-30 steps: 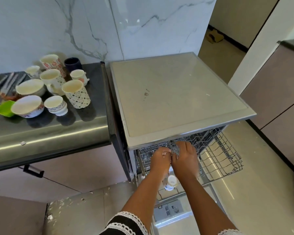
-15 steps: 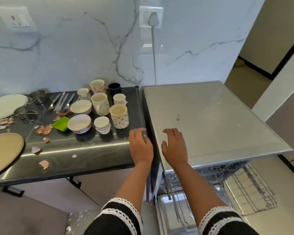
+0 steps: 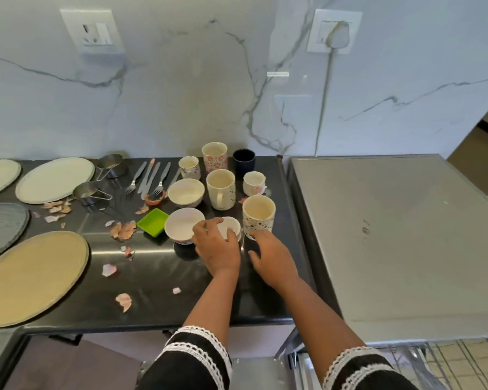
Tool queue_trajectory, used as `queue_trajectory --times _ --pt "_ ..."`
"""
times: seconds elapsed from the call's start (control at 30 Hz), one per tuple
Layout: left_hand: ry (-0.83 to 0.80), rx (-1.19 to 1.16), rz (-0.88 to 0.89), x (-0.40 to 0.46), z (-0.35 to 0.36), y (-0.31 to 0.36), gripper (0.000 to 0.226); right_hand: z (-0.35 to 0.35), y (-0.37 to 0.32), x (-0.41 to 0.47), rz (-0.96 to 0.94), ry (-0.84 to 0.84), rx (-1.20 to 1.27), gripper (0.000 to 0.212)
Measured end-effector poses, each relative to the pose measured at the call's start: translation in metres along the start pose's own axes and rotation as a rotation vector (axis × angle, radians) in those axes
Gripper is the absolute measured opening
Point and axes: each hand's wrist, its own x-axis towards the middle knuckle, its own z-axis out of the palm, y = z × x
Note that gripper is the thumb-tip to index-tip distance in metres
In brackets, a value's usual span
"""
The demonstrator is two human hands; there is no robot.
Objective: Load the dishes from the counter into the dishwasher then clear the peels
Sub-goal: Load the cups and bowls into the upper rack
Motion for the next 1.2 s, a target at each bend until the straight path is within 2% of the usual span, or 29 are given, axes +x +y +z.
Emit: queue_trajectory --times 0.27,0.4,0.6,0.77,1.03,1.2 --pt "-0.103 -0.089 0.031 0.027 0.007 -0.023 0.038 0.033 -0.01 0.02 0.078 -0.044 0.026 0.06" --pt "-0.124 -0.082 0.025 0.027 0.007 -0.023 0.036 0.04 -0.011 0.025 0.118 -0.033 0.071 0.053" --pt "-0.074 -0.015 -0.042 0.024 0.002 -0.016 0.036 0.045 -0.018 0.024 0.176 -0.002 0.174 0.046" --pt "-0.035 -0.063 -0.073 0.016 -0.004 -0.016 0.034 0.038 -0.027 0.019 0.145 0.031 0.218 0.038" --pt "-0.004 -0.108 -0.076 -0.019 -0.017 0.005 0.033 0.012 -0.023 -0.012 0.086 0.093 0.216 0.043" --pt "-0.015 -0.251 -0.047 -0.06 -0.015 0.025 0.029 -0.018 -0.009 -0.048 0.101 0.161 0.221 0.047"
